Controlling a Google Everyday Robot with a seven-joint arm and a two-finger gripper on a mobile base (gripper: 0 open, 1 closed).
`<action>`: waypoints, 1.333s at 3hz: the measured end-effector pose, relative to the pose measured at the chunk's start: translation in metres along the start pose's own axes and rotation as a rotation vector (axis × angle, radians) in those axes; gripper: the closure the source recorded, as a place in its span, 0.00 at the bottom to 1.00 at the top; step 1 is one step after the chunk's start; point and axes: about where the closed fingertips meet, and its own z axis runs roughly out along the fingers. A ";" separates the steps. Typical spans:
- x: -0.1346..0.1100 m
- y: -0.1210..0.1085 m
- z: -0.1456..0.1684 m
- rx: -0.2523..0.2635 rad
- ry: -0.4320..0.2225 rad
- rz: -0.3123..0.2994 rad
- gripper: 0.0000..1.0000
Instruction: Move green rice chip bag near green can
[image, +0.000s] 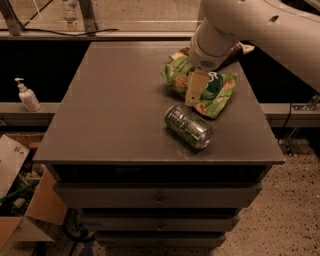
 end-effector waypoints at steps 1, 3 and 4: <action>0.001 -0.002 0.003 0.008 -0.006 0.031 0.00; 0.000 -0.015 0.012 0.042 -0.026 0.105 0.00; 0.012 -0.025 0.012 0.069 -0.038 0.172 0.00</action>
Offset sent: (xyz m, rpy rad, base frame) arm 0.0228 0.0051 -0.0050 0.0756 -0.0267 -0.0695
